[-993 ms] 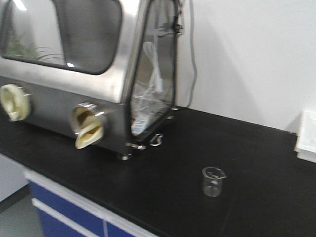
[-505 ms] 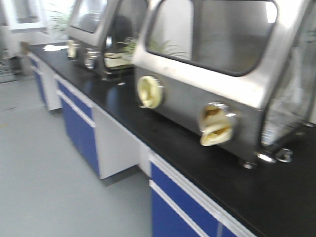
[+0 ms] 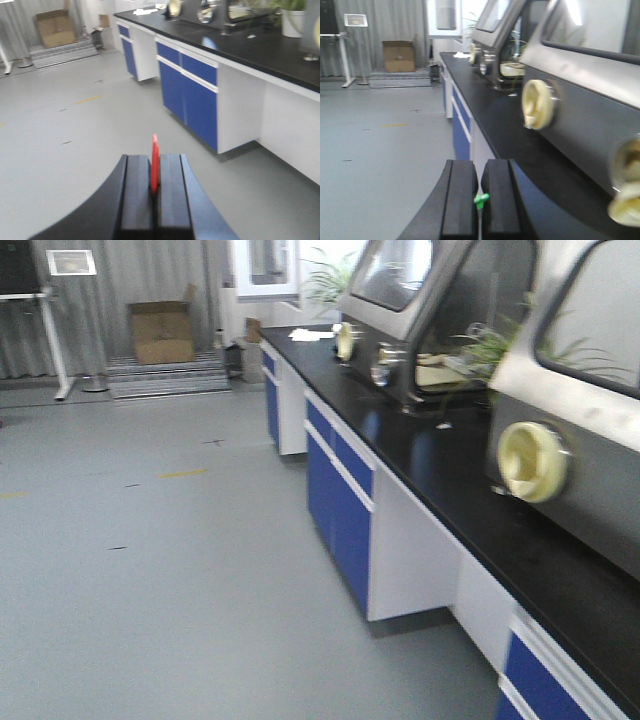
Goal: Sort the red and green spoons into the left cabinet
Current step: 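Drive the base away from the bench toward the white cabinet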
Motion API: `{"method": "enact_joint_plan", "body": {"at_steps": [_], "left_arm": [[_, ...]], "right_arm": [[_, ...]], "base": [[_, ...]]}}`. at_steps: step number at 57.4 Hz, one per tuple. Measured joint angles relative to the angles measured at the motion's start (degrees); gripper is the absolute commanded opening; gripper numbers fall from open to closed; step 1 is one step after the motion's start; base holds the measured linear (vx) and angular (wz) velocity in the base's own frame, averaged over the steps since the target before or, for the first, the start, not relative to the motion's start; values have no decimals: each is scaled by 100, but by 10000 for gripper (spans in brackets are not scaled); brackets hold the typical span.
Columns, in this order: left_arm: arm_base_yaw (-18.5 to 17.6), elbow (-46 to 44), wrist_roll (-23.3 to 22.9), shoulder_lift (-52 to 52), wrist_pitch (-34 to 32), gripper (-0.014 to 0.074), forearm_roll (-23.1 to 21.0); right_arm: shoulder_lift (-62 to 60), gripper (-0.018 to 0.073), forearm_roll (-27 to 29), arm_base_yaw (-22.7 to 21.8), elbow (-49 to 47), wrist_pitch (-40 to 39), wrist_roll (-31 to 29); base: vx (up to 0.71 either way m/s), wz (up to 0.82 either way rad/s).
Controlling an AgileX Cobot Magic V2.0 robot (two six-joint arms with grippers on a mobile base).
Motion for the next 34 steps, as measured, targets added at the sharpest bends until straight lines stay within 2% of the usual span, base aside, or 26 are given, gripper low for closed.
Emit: {"method": "enact_joint_plan", "body": {"at_steps": [17, 34], "left_arm": [[0, 0, 0, 0, 0, -7, 0], [0, 0, 0, 0, 0, -7, 0]], "right_arm": [[0, -3, 0, 0, 0, 0, 0], [0, -3, 0, 0, 0, 0, 0]], "base": [[39, 31], [51, 22]]}}
